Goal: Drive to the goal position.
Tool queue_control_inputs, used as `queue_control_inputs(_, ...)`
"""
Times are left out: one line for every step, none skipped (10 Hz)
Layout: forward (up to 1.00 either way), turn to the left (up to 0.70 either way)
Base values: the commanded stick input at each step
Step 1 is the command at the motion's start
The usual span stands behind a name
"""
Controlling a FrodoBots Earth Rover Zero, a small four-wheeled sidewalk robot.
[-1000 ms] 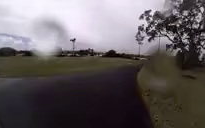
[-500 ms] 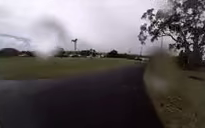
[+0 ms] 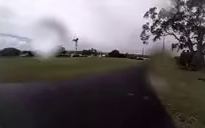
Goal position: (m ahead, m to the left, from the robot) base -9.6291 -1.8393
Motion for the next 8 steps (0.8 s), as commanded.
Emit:
queue_control_inputs(0.85,-0.07)
queue_control_inputs(0.85,0.0)
queue_control_inputs(0.85,0.0)
queue_control_inputs(0.85,0.0)
queue_control_inputs(0.85,-0.17)
queue_control_inputs(0.85,-0.34)
queue_control_inputs(0.85,-0.34)
queue_control_inputs(0.85,-0.34)
